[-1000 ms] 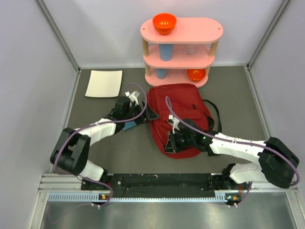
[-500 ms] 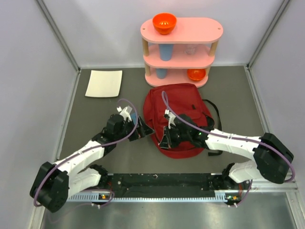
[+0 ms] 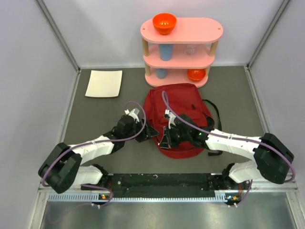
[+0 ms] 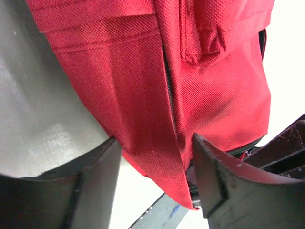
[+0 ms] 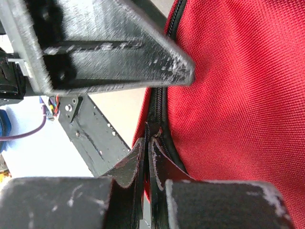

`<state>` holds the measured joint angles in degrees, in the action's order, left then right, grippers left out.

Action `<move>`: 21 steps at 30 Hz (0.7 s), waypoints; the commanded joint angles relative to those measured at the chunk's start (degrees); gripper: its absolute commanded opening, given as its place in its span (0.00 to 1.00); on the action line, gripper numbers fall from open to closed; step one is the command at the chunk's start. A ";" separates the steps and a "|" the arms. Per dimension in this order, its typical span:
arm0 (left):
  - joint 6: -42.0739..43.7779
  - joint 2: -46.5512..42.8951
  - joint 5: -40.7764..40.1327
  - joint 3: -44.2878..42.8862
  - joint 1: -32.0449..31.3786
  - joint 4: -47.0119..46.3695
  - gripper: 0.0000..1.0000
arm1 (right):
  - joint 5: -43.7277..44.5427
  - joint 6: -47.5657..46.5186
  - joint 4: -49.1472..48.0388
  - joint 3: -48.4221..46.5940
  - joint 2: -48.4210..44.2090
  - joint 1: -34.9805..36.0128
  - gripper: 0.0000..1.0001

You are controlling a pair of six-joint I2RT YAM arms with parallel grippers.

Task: Pack the student bag
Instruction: Zip the student bag at the center of the board.

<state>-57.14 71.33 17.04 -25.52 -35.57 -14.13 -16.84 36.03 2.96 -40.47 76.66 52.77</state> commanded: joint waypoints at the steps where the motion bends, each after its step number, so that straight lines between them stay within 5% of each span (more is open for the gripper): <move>1: -2.09 1.79 -0.51 -0.23 -0.11 -8.72 0.51 | -0.65 -0.70 -1.56 0.65 -2.22 0.75 0.00; 3: -1.66 1.71 -1.39 -0.06 -0.02 -8.81 0.26 | -0.56 -0.79 -1.21 1.27 -2.66 0.75 0.00; 6: 0.44 0.31 -3.24 -0.76 0.50 -5.75 0.01 | -0.12 -0.18 -1.03 2.93 -3.88 0.75 0.00; 21: 12.31 -7.35 -5.79 -4.45 9.90 6.75 0.00 | -2.49 -1.84 2.31 5.05 -7.32 0.84 0.00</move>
<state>-49.45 65.84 12.82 -26.81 -29.17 -7.29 -17.43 36.03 2.81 -35.31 71.42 52.77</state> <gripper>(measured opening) 0.039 0.009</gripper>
